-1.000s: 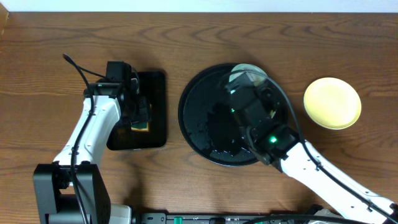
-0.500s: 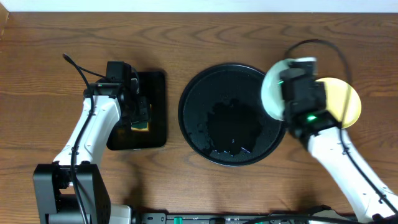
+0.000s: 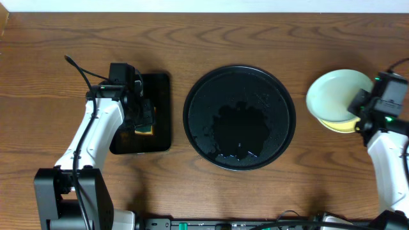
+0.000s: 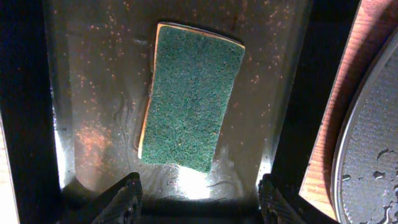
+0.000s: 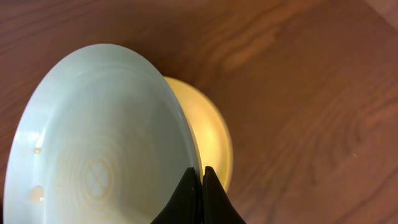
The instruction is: Clean dirty plates on tray and stack at the side
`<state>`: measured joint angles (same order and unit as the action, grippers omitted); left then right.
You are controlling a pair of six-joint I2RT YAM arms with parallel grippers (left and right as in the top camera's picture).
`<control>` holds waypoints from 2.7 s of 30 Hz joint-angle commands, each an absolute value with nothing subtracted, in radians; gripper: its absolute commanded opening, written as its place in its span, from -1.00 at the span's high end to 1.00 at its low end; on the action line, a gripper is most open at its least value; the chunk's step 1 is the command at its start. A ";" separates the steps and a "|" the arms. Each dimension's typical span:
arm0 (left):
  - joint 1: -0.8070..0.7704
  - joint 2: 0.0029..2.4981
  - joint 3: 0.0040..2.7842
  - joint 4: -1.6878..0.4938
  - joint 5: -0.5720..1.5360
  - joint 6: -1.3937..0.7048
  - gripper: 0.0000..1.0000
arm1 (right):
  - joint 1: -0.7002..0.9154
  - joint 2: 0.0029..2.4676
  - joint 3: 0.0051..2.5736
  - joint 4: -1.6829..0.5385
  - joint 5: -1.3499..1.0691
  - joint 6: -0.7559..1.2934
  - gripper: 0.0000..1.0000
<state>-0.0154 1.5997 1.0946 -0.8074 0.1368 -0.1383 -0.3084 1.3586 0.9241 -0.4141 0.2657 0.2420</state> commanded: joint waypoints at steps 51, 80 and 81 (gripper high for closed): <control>-0.017 0.986 0.859 -0.805 0.086 -0.133 -0.70 | -0.063 0.943 0.775 -0.756 -0.161 -0.016 -0.98; -0.017 0.562 0.752 -0.780 0.086 -0.141 -0.71 | -0.063 0.733 0.710 -0.809 -0.162 -0.016 -0.99; -0.017 0.562 0.752 -0.780 0.086 -0.141 -0.71 | -0.064 0.733 0.710 -0.816 -0.161 -0.016 -0.99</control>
